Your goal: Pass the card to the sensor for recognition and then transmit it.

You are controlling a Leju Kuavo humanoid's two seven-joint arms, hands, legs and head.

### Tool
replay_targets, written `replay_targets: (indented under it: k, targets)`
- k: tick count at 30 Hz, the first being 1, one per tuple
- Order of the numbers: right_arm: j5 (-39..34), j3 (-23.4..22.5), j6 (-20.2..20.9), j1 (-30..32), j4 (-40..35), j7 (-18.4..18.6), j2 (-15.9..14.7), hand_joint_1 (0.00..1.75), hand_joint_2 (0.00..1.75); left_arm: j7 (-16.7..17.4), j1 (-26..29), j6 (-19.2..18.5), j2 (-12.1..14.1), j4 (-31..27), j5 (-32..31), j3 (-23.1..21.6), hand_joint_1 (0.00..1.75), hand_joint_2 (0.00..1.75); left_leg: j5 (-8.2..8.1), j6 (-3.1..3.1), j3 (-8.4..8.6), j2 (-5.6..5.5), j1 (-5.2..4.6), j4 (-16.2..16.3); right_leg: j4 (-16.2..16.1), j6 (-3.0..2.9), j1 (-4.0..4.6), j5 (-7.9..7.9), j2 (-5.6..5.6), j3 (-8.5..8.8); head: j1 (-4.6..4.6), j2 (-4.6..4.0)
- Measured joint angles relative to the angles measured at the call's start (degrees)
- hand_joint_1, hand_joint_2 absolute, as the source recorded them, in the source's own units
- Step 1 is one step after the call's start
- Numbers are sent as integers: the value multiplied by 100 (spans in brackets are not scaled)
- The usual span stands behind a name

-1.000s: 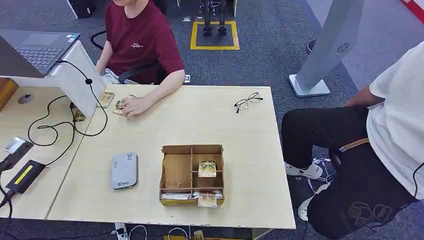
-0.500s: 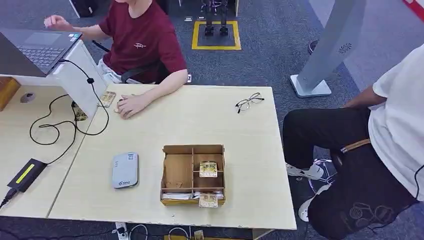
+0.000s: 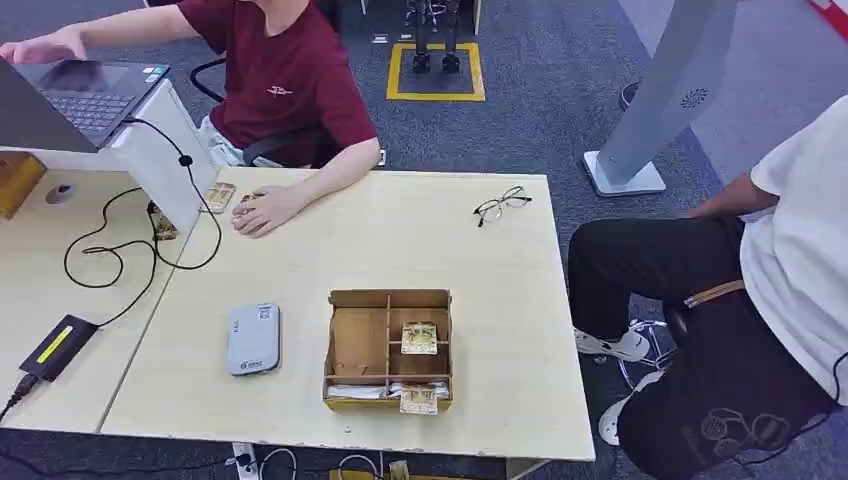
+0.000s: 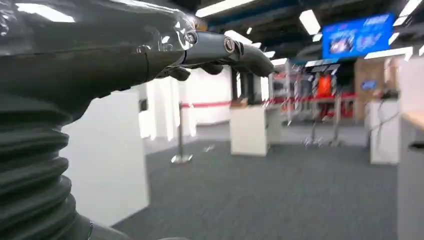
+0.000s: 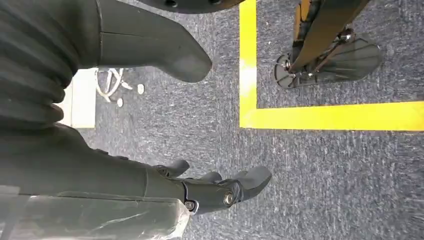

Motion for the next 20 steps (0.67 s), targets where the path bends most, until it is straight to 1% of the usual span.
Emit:
replay_targets:
  k: [2,4,6,8,11,15,16,17,18,20]
  targets:
    - [57,-24,4,2,0,22,15,0,175,-55,-87,-39,-376,118,191,174,0,175,0,1,0,-2,-1,0,-1,1,-2,1,-1,3,7,0]
    - [76,-26,9,2,0,59,20,0,175,-149,-190,-22,-776,460,407,359,0,175,-1,2,1,-7,-7,1,-1,3,-7,2,-5,4,0,0]
    - [72,-24,7,2,-4,59,22,0,175,-236,-258,11,-1071,779,510,479,0,175,-1,3,0,-7,-7,2,-2,4,-7,2,-5,4,-2,0]
    - [70,-26,9,3,-7,52,22,0,175,-293,-320,16,-1313,1030,516,553,0,175,-1,3,1,-8,-6,3,-2,5,-7,3,-5,3,4,0]
    - [-44,-2,94,26,-42,15,22,0,175,-317,-361,-30,-1503,1299,698,501,0,175,-1,3,9,-6,-5,3,-2,5,-6,3,1,3,-4,0]
    - [-262,83,210,73,-107,59,11,0,175,-289,-354,-261,-1660,1495,1173,193,0,175,-1,3,8,-5,-3,3,-1,5,-4,3,1,4,-9,0]
    - [-315,118,236,85,-122,59,4,0,0,-284,-344,-326,-1682,1526,1288,66,0,175,-1,3,7,-5,-3,3,-1,5,-4,3,1,4,-7,0]
    - [-361,151,260,96,-140,74,0,0,0,-282,-334,-394,-1706,1548,1395,-26,0,175,-1,3,7,-5,-3,3,-1,5,-4,3,1,4,-6,0]
    - [-413,179,284,107,-157,79,-2,0,0,-280,-325,-459,-1722,1565,1513,-149,0,0,-1,3,7,-5,-3,3,-1,5,-4,3,2,4,-9,0]
    - [-518,249,343,133,-197,120,-11,0,0,-219,-299,-601,-1750,1593,1758,-407,0,0,-1,3,7,-5,-3,3,-1,5,-4,3,2,4,-9,0]
